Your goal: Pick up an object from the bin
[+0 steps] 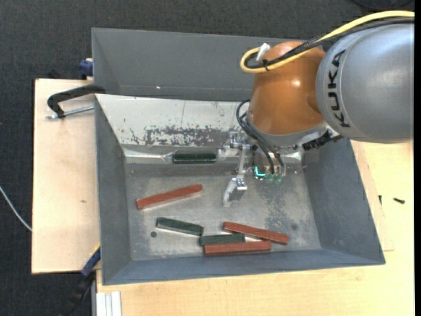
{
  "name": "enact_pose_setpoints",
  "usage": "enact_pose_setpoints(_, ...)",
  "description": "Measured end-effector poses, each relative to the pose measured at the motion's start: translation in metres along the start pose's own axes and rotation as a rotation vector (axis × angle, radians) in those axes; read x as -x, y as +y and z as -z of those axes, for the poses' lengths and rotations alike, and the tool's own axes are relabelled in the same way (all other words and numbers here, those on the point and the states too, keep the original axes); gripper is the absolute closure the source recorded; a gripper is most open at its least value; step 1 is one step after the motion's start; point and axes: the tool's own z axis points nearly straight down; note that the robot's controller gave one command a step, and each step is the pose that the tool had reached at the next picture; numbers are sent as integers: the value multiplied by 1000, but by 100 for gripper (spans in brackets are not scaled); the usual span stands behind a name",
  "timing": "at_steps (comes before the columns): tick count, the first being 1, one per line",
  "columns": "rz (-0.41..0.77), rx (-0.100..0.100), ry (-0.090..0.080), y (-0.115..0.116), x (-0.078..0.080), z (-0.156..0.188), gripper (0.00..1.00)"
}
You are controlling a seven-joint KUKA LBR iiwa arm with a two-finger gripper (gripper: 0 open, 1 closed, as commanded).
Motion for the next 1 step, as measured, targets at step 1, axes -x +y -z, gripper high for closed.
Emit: enact_pose_setpoints(1, -1, 1, -8, 0, 2, 4, 0)
